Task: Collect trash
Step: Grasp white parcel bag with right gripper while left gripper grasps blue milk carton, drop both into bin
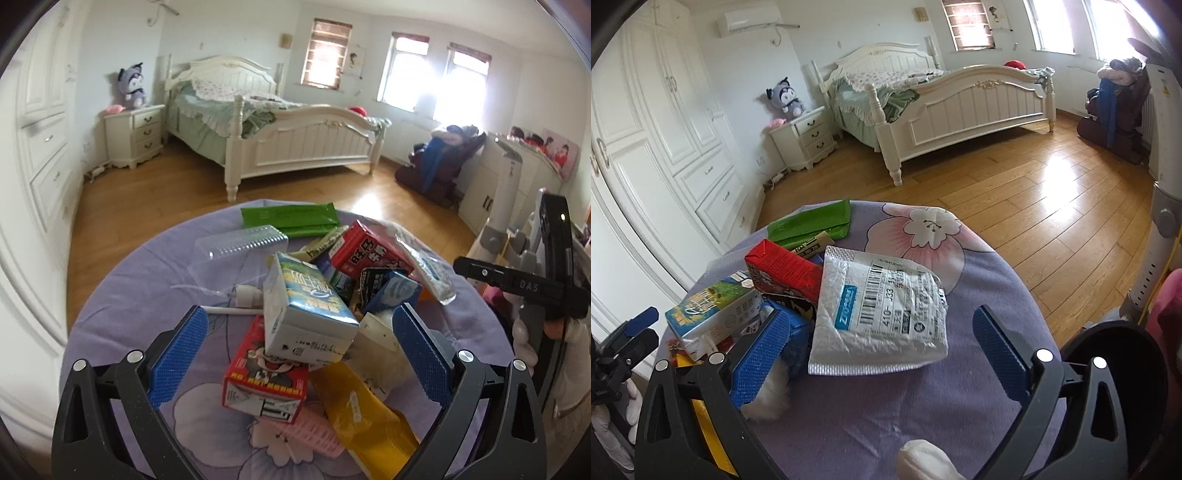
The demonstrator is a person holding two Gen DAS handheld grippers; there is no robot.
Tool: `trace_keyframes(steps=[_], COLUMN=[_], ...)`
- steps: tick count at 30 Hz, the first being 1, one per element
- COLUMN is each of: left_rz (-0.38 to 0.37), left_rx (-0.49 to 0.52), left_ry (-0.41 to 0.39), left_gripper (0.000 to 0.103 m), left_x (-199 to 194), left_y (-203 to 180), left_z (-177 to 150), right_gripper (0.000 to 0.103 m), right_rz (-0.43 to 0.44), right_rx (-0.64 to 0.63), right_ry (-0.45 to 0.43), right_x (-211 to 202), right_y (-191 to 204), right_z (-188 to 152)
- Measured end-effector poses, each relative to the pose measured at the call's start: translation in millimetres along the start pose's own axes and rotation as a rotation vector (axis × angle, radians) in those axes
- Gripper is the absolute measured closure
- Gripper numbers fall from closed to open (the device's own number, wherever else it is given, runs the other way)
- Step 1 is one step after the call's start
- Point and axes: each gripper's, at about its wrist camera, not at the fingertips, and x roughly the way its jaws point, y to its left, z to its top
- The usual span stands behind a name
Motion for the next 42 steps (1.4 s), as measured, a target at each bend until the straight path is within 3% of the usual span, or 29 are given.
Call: trace_keyframes(steps=[3,4,5,8,13,19,24,28,31,37,42], left_rz=[0.012,0.028,0.035,0.008,-0.003,-0.025,-0.109,-0.215,-0.335,-0.53,-0.615], left_rx=[0.03,0.047,0.051,0.026,-0.028,-0.084,-0.078,-0.049,-0.017,0.068,0.116], left_ry=[0.045,0.063,0.089,0.16,0.111,-0.017,-0.105,-0.104,-0.063,0.063,0.177], left_gripper=[0.006,0.014,0.03,0.052,0.052,0.052,0.052,0.052,0.052,0.052,0.052], left_x=[19,26,33,50,46,8,-40,-50,-41,12,69], left_y=[-9,-11,-11,-7,7,14,1,-38,-86,-195,-262], left_z=[10,13,14,13,13,13,18,23,17,1,-14], right_gripper=[0.005,0.005,0.005,0.006,0.028,0.036,0.036,0.036,0.036,0.036,0.036], right_rz=[-0.055,-0.043,-0.029,-0.027,-0.013,0.014,0.007,-0.103,-0.213,-0.413,-0.474], right_rx=[-0.05,-0.051,-0.047,-0.018,0.001,0.079,0.061,0.0,0.032,0.132,0.206], right_ry=[0.052,0.091,0.138,0.229,0.185,0.107,-0.042,-0.214,-0.276,-0.239,-0.168], right_x=[27,37,47,59,43,14,-31,-76,-101,-116,-111], right_y=[6,7,7,0,-5,-15,-9,-5,-24,-102,-160], right_z=[8,9,9,5,-5,-19,-31,-50,-72,-117,-147])
